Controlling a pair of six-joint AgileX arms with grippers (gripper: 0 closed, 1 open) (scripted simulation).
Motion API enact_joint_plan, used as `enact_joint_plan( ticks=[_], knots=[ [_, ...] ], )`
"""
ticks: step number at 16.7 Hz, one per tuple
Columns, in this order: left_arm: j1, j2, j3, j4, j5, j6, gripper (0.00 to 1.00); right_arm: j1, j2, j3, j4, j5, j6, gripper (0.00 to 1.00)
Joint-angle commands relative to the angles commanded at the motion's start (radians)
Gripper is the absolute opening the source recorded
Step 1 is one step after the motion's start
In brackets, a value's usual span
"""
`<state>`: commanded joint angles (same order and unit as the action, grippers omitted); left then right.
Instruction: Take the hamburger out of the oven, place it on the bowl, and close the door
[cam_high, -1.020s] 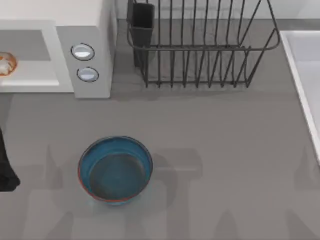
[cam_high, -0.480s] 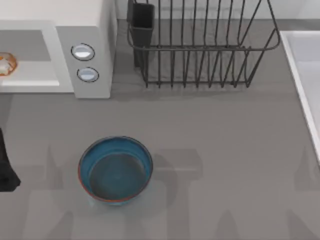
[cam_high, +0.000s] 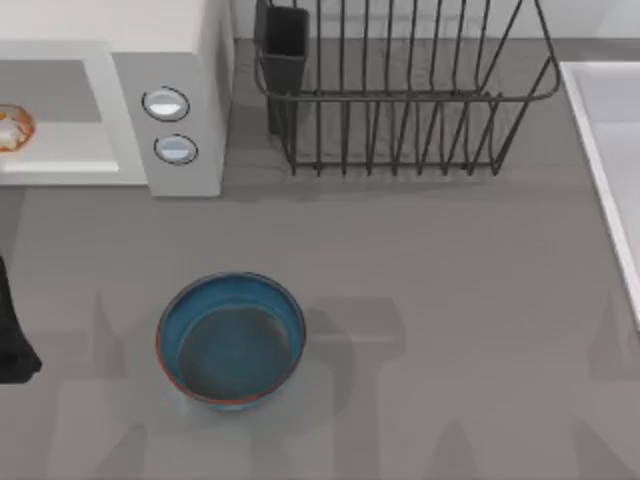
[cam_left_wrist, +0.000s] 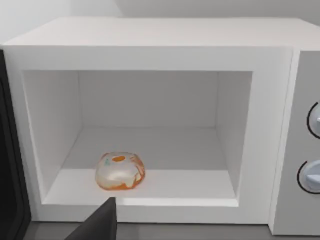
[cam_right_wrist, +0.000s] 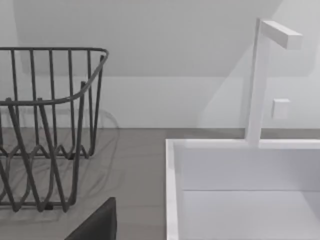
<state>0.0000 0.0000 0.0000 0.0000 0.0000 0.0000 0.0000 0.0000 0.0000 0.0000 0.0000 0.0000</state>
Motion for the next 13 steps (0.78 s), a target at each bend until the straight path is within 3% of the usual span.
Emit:
enact_joint_plan(
  ticks=[8, 13],
  knots=[
    [0.002, 0.029, 0.012, 0.012, 0.003, 0.001, 1.0, 0.0, 0.0, 0.0, 0.0, 0.0, 0.0, 1.0],
    [0.022, 0.268, 0.113, 0.116, 0.025, 0.01, 1.0, 0.0, 0.0, 0.0, 0.0, 0.0, 0.0, 1.0]
  ],
)
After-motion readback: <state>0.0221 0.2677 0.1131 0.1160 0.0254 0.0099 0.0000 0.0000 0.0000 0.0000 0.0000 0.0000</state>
